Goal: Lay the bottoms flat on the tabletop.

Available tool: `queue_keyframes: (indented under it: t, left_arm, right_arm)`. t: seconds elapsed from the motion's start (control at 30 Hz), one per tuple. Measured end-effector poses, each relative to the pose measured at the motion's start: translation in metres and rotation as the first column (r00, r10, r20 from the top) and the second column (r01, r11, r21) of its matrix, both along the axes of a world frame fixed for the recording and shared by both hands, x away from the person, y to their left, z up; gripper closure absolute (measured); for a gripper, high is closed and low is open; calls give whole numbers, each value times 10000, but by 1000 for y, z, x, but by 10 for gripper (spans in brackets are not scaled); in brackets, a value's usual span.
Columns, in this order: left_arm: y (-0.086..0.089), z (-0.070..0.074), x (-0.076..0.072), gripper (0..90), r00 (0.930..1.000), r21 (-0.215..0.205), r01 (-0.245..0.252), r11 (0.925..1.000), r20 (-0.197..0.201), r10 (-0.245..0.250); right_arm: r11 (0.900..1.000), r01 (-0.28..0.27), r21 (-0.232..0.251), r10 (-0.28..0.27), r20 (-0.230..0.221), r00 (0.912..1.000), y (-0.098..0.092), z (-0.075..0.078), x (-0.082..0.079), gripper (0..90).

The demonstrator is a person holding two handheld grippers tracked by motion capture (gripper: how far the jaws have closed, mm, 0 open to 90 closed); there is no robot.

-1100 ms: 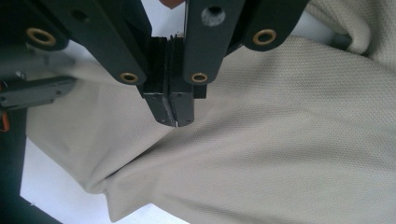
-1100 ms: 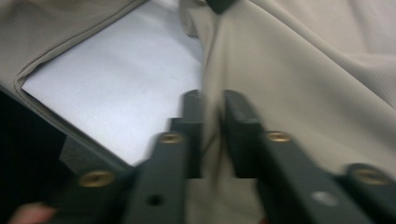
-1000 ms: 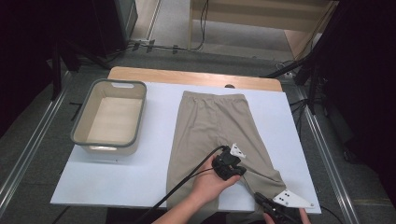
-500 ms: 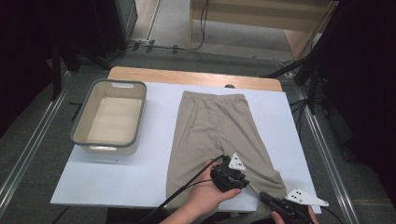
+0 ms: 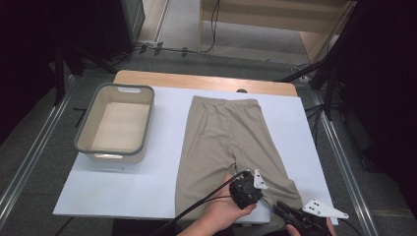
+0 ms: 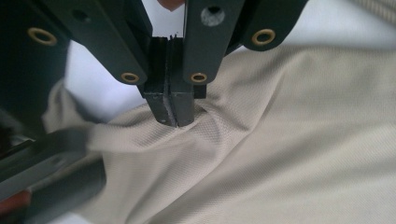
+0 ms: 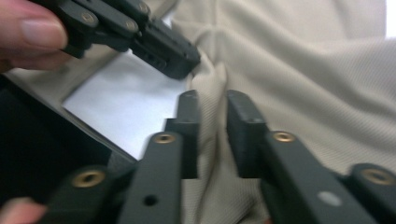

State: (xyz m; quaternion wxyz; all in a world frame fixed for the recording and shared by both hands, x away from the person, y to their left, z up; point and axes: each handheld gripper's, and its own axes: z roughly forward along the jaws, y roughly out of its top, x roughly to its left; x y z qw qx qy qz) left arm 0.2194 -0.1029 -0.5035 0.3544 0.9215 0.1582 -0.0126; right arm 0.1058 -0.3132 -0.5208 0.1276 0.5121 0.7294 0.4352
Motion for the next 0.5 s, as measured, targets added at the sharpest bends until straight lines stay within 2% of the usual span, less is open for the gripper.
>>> queue_keyframes:
  t: [0.07, 0.17, 0.23, 0.3, 0.33, 0.4, 0.47, 0.5]
  left_arm:
    - [9, 4, -1, 900, 9999, -248, 108, 9996, -122, -111]
    - [23, 11, -1, 900, 9992, -605, 213, 9979, -328, -233]
    - [32, 14, -1, 900, 9985, -784, 142, 9968, -510, -183]
    - [39, 15, -1, 900, 9979, -920, 159, 9956, -610, -216]
    - [41, 15, 0, 900, 9977, -942, 168, 9954, -635, -229]
    - [43, 14, -1, 900, 9966, -1024, 244, 9944, -755, -322]
    - [46, 14, -1, 900, 9961, -1139, 258, 9932, -804, -351]
    - [48, 15, -1, 900, 9956, -1176, 274, 9927, -862, -377]
  right_arm:
    - [9997, 230, 101, -234, 351, 9991, -7, 5, -4, 584]
    - [9942, 1074, 57, -1076, 370, 9935, -25, 6, -8, 560]
    - [9831, 1779, -438, -1770, 226, 9840, -36, 2, -9, 530]
    - [9654, 2291, -1245, -2284, 199, 9734, -42, -3, -8, 514]
    - [9631, 2366, -1284, -2369, 129, 9715, -44, -5, -7, 514]
    - [9677, 2213, -1206, -2242, -112, 9745, -45, -9, -5, 536]
    - [9648, 2154, -1510, -2179, 0, 9760, -41, -10, -5, 593]
    - [9694, 1987, -1440, -2018, -71, 9794, -39, -10, -4, 655]
